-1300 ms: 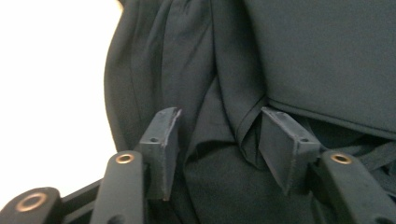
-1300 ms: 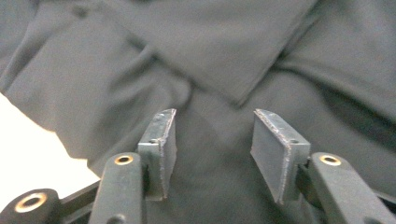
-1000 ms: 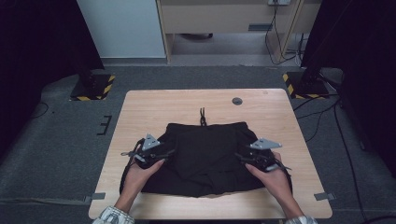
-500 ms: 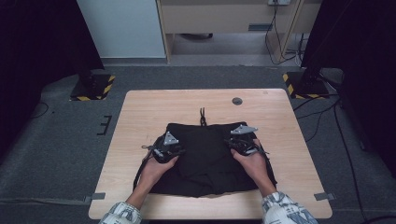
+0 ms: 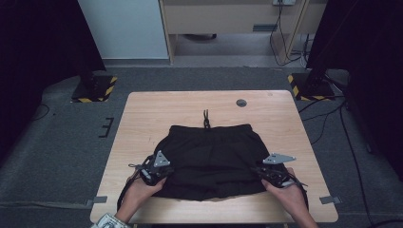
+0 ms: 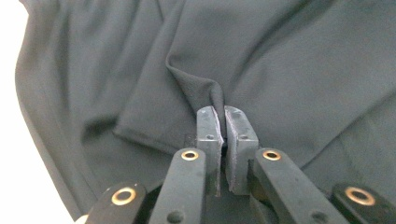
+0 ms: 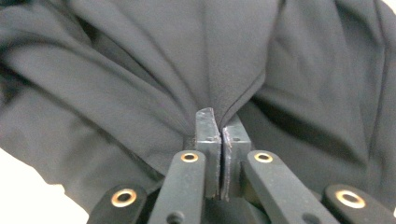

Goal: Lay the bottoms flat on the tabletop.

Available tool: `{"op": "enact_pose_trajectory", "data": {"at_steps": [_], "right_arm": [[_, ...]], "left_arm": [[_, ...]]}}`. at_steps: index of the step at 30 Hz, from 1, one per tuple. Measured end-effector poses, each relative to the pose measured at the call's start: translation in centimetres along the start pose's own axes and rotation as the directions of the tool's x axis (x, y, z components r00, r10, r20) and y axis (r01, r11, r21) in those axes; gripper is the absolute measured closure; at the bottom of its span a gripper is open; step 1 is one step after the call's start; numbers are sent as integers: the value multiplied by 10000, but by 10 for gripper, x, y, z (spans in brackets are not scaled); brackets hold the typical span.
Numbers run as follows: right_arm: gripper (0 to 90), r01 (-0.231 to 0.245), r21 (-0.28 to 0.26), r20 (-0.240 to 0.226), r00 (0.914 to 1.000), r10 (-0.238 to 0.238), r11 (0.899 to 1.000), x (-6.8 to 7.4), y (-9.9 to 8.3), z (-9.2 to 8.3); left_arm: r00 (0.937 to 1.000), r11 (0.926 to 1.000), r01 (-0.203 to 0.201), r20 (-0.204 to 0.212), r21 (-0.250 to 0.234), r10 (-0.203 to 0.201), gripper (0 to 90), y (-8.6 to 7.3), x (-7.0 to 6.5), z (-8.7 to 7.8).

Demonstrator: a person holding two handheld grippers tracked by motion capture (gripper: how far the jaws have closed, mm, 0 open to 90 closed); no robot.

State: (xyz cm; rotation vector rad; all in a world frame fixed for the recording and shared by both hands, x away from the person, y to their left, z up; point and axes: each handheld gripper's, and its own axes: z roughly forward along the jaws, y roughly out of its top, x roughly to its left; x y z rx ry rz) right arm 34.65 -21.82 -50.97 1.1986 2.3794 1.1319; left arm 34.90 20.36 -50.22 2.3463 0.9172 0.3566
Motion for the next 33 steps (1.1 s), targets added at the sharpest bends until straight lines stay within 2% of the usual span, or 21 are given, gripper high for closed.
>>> {"op": "enact_pose_trajectory", "data": {"at_steps": [2,4,5,6,10,13,16,17,18,20,22,24,27,30,31,32,33], "right_arm": [[794,-17,12,103,9999,17,10000,-3,-3,-1],[644,-101,-391,170,9998,108,9992,-7,0,-5],[568,-171,-516,307,9994,187,9985,-8,2,-7],[480,-93,-729,582,9982,135,9973,-9,4,-12],[295,-46,-1243,950,9953,166,9922,-15,9,-18],[206,6,-1488,978,9951,142,9889,-22,16,-20],[212,-79,-1403,1008,9947,222,9901,-34,24,-17],[251,-104,-1364,1079,9938,253,9906,-39,27,-15],[291,-101,-1311,1202,9924,260,9913,-44,30,-12],[387,-126,-1282,1430,9892,311,9917,-55,38,-4],[467,-99,-1220,1579,9870,293,9925,-66,47,6],[536,-215,-1142,1772,9833,417,9932,-76,55,18],[566,-353,-876,1656,9850,495,9955,-87,62,38],[566,-427,-595,1611,9856,518,9973,-93,64,52],[556,-467,-445,1672,9845,536,9979,-94,65,56],[556,-467,-445,1672,9845,536,9979,-94,65,56],[552,-552,-406,1767,9823,615,9977,-98,64,62]], "left_arm": [[9996,9995,167,-237,-281,-173,782,1,2,-1],[9990,9970,303,-316,-715,-326,608,2,4,-1],[9985,9950,332,-412,-940,-372,543,1,6,-2],[9980,9938,344,-486,-1056,-398,422,0,8,-3],[9926,9773,970,-538,-1881,-1089,240,-2,22,-9],[9921,9696,832,-722,-2300,-1022,175,-1,29,-14],[9935,9654,840,-543,-2470,-1003,154,6,40,-14],[9937,9656,796,-568,-2476,-965,156,9,44,-13],[9934,9678,717,-700,-2412,-911,163,12,48,-13],[9914,9674,602,-982,-2460,-866,180,18,58,-12],[9896,9641,727,-1020,-2553,-1016,185,24,70,-8],[9880,9645,891,-1009,-2485,-1173,203,31,81,-1],[9876,9704,1033,-936,-2184,-1261,229,40,96,11],[9831,9699,1278,-1028,-2073,-1515,256,48,106,19],[9834,9736,1196,-1113,-1942,-1430,270,51,108,22],[9834,9736,1196,-1113,-1942,-1430,271,51,108,22],[9825,9784,1156,-1252,-1714,-1380,270,56,112,28]]}}
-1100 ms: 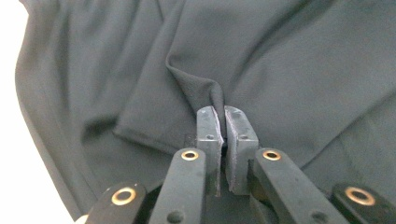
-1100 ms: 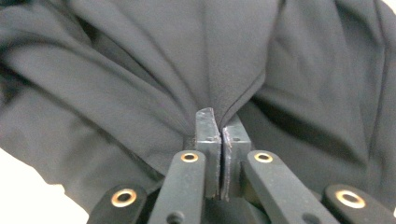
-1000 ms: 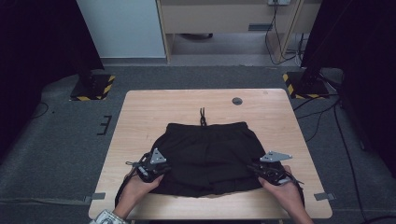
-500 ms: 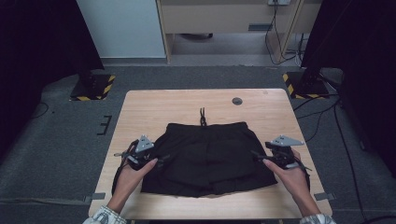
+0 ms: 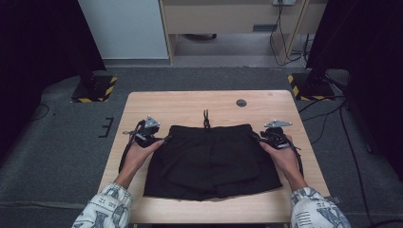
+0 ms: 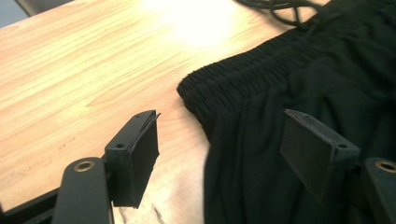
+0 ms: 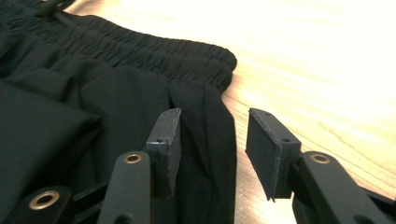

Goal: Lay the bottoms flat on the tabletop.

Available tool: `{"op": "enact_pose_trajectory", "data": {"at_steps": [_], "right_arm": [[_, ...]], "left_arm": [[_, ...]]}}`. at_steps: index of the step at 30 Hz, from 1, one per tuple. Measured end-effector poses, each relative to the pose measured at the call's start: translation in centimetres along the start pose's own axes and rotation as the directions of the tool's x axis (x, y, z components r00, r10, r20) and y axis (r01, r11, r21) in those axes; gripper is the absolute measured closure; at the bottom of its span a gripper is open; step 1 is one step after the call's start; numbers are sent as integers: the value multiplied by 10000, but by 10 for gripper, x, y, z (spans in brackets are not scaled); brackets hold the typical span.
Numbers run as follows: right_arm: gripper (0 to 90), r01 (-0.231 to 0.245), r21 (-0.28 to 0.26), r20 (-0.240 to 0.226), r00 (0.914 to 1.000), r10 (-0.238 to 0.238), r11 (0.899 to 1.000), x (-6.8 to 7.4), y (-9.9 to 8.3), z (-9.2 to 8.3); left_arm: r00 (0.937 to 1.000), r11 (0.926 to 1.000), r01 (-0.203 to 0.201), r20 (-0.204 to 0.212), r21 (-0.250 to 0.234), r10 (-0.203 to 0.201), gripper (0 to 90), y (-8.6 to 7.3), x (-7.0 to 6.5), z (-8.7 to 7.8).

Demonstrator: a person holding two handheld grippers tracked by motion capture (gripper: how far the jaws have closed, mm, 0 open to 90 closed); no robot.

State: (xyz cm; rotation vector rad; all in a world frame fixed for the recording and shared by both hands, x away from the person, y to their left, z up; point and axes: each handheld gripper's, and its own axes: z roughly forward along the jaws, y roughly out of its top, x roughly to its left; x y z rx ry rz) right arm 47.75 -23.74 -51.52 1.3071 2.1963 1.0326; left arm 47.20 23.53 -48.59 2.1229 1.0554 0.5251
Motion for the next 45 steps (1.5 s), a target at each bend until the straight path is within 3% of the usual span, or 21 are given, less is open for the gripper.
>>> {"op": "enact_pose_trajectory", "data": {"at_steps": [5,6,8,11,15,17,19,21,22,23,26,30,34,45], "right_arm": [[566,-158,158,65,9999,157,9998,-4,0,8],[579,-246,188,83,9997,244,9995,-5,-1,9],[601,-242,239,119,9996,239,9994,-5,-2,11],[627,-207,334,179,9996,201,9992,-5,-3,12],[639,125,468,199,9997,-134,9988,-3,-7,15],[648,168,475,198,9996,-178,9987,-2,-8,15],[714,170,503,104,9998,-175,9986,-2,-8,14],[764,190,513,28,9998,-191,9985,-1,-7,14],[807,157,517,-72,9999,-153,9985,-1,-7,14],[877,176,571,-221,9996,-163,9982,2,-7,14],[888,33,431,-137,9999,-27,9991,4,-6,12],[890,-68,76,-97,9999,69,9999,4,-1,4],[891,-38,-596,-261,9997,23,9982,8,10,-21],[893,157,-1295,-235,9995,-189,9915,14,31,-57]], "left_arm": [[10000,9995,45,49,299,-46,304,3,3,17],[9998,9985,33,-206,543,-22,326,2,3,26],[9996,9967,221,-166,783,-208,349,-1,4,32],[9995,9940,109,-321,1087,-74,400,-5,4,37],[9992,9938,347,-208,1052,-327,421,-12,7,38],[9983,9956,567,91,749,-575,441,-20,9,39],[9980,9964,603,139,601,-613,471,-22,8,37],[9982,9965,550,199,630,-564,571,-22,7,36],[9981,9957,564,202,736,-580,571,-21,5,35],[9982,9946,513,270,901,-539,727,-19,0,34],[9994,9933,184,265,1140,-215,856,-16,-8,33],[9994,9959,253,215,867,-273,883,-11,-9,26],[9998,9998,128,180,172,-131,884,-3,-9,4],[9994,9973,-329,-98,-652,323,886,20,-16,-31]]}}
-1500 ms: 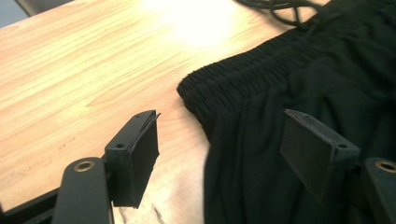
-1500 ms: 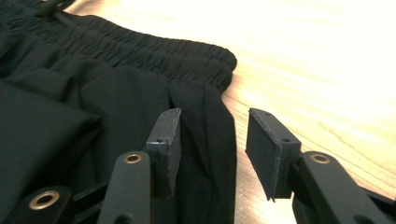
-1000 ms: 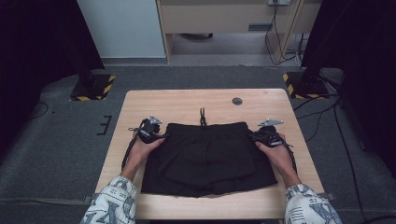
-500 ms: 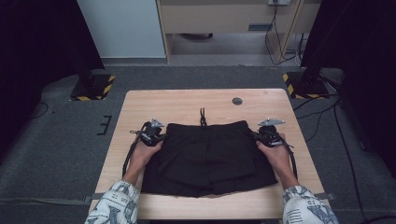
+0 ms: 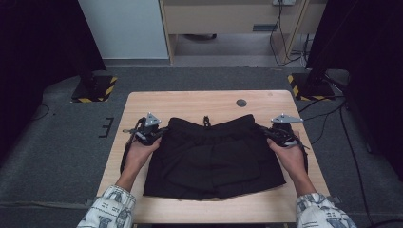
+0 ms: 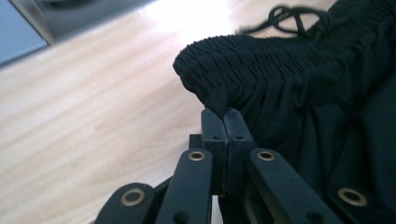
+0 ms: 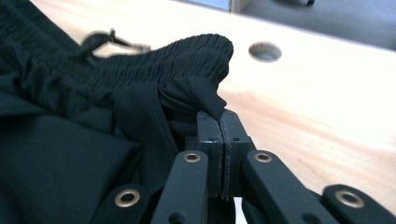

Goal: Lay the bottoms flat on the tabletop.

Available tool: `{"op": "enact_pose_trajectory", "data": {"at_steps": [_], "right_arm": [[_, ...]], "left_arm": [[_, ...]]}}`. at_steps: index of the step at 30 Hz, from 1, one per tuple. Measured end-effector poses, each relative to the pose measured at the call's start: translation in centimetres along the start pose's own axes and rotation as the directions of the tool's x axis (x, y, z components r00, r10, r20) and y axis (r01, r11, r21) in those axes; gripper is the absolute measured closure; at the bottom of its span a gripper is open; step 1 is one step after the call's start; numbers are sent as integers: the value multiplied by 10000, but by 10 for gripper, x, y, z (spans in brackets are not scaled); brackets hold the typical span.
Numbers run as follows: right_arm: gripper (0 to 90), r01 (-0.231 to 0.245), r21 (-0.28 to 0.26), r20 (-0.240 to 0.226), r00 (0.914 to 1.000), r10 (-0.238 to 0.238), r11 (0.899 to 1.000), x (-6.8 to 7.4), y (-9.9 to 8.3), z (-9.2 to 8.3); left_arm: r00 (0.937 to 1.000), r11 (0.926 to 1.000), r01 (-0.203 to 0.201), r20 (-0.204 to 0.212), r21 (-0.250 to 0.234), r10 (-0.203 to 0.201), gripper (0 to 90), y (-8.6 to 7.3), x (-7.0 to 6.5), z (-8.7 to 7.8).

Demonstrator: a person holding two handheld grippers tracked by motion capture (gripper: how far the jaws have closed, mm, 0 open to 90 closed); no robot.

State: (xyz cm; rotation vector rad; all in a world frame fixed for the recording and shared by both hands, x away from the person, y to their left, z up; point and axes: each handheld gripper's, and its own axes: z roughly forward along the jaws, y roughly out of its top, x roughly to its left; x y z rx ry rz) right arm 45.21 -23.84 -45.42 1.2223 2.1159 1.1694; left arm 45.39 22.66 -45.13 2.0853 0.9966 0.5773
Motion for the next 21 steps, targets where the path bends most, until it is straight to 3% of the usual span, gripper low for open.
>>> {"op": "enact_pose_trajectory", "data": {"at_steps": [9,21], "right_arm": [[893,289,-703,50,9996,-286,9971,2,32,-32],[894,363,-1224,177,9993,-344,9918,-3,60,-60]], "left_arm": [[9997,9976,-225,-131,-659,217,887,32,-4,-27],[9974,9937,-597,-455,-950,556,887,67,-3,-54]]}}
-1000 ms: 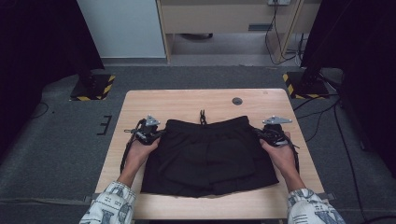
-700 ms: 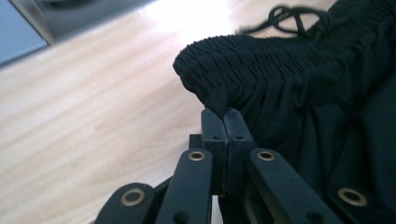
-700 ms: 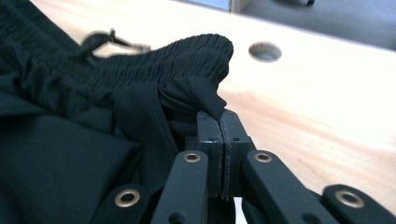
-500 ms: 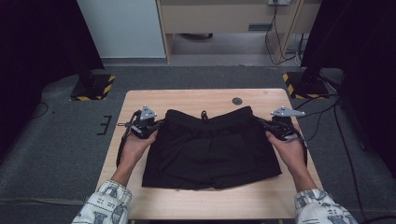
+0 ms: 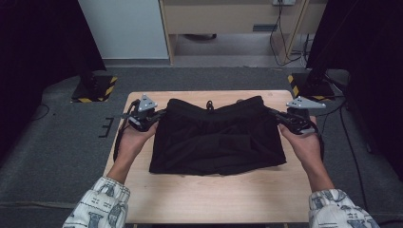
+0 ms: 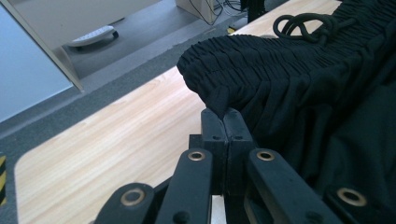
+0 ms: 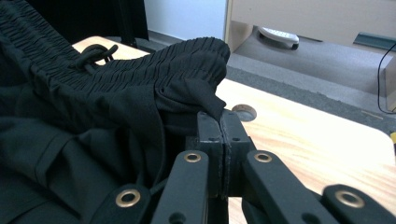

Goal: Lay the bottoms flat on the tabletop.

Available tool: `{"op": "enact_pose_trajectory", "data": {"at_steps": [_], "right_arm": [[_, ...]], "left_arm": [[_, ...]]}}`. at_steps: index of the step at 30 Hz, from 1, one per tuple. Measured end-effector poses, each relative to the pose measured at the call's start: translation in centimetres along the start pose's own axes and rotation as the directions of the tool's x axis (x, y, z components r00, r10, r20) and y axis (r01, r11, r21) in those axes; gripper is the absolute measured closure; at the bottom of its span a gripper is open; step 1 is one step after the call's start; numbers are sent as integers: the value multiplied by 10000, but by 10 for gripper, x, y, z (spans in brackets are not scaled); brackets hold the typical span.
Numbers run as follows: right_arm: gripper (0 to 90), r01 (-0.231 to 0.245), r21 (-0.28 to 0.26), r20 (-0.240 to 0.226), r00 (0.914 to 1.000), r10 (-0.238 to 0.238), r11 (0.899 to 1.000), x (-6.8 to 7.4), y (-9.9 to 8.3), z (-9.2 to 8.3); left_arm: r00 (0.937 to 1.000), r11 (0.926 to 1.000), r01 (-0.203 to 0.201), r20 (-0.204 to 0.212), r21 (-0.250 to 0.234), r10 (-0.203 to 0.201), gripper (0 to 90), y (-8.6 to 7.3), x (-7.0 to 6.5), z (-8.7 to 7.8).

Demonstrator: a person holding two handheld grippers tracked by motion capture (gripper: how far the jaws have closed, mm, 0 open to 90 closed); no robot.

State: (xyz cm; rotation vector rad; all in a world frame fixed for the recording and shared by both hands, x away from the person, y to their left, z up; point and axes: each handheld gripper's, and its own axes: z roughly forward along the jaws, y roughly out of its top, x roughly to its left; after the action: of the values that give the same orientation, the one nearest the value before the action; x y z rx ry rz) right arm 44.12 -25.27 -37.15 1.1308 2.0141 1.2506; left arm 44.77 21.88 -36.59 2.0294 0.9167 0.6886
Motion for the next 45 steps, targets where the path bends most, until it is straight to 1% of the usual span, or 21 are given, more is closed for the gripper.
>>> {"op": "enact_pose_trajectory", "data": {"at_steps": [3,4,5,6,7,8,10,11,13,15,16,18,20,24,28,32,34,37,40,42,45], "right_arm": [[894,12,-126,8,10000,-12,9999,0,7,-3],[894,35,-166,3,10000,-35,9999,0,10,-4],[894,35,-166,3,10000,-35,9999,0,10,-4],[894,38,-219,20,10000,-37,9998,0,15,-6],[894,38,-219,20,10000,-37,9998,0,15,-6],[894,121,-259,54,9999,-120,9996,1,21,-8],[894,132,-333,47,9999,-130,9994,2,28,-12],[894,132,-333,47,9999,-130,9994,2,28,-12],[894,72,-511,-12,10000,-73,9987,5,38,-17],[894,308,-563,46,9995,-306,9979,8,47,-22],[894,344,-594,70,9994,-340,9976,9,49,-23],[894,338,-637,103,9994,-332,9974,8,52,-23],[894,372,-567,137,9992,-365,9977,7,52,-21],[894,339,-527,133,9994,-332,9980,5,51,-19],[893,289,-711,125,9995,-280,9971,5,59,-22],[893,356,-887,203,9992,-339,9954,6,68,-25],[893,392,-918,199,9991,-375,9950,6,68,-23],[892,383,-772,189,9991,-369,9963,4,63,-14],[892,265,-569,201,9995,-254,9980,2,55,-5],[892,233,-481,215,9995,-223,9986,2,51,-1],[891,129,-455,193,9997,-120,9989,3,49,0]], "left_arm": [[10000,10000,-21,-39,-17,21,887,4,1,-1],[10000,9999,4,-55,-122,-5,887,7,3,-4],[10000,9999,4,-55,-122,-5,887,7,3,-4],[9999,9997,109,-74,-217,-111,887,9,5,-5],[9999,9997,109,-74,-217,-111,887,9,5,-5],[9998,9994,202,-88,-295,-205,887,11,6,-7],[9997,9989,237,-93,-405,-241,887,13,7,-10],[9997,9989,237,-93,-405,-241,887,13,7,-10],[9997,9990,177,-137,-411,-183,887,16,9,-12],[9996,9990,194,-183,-404,-202,887,17,11,-13],[9994,9986,268,-202,-452,-277,887,17,12,-13],[9992,9983,347,-185,-474,-356,887,18,14,-13],[9990,9978,413,-158,-523,-422,887,18,15,-12],[9991,9979,357,-201,-533,-368,887,22,17,-13],[9992,9974,286,-268,-667,-304,887,34,20,-20],[9989,9961,175,-422,-863,-212,887,47,26,-26],[9986,9970,103,-502,-762,-142,887,51,29,-26],[9984,9981,78,-547,-605,-111,887,52,31,-22],[9985,9990,134,-527,-436,-157,887,46,31,-18],[9984,9988,265,-497,-400,-285,887,43,32,-16],[9983,9983,405,-395,-424,-422,887,44,34,-16]]}}
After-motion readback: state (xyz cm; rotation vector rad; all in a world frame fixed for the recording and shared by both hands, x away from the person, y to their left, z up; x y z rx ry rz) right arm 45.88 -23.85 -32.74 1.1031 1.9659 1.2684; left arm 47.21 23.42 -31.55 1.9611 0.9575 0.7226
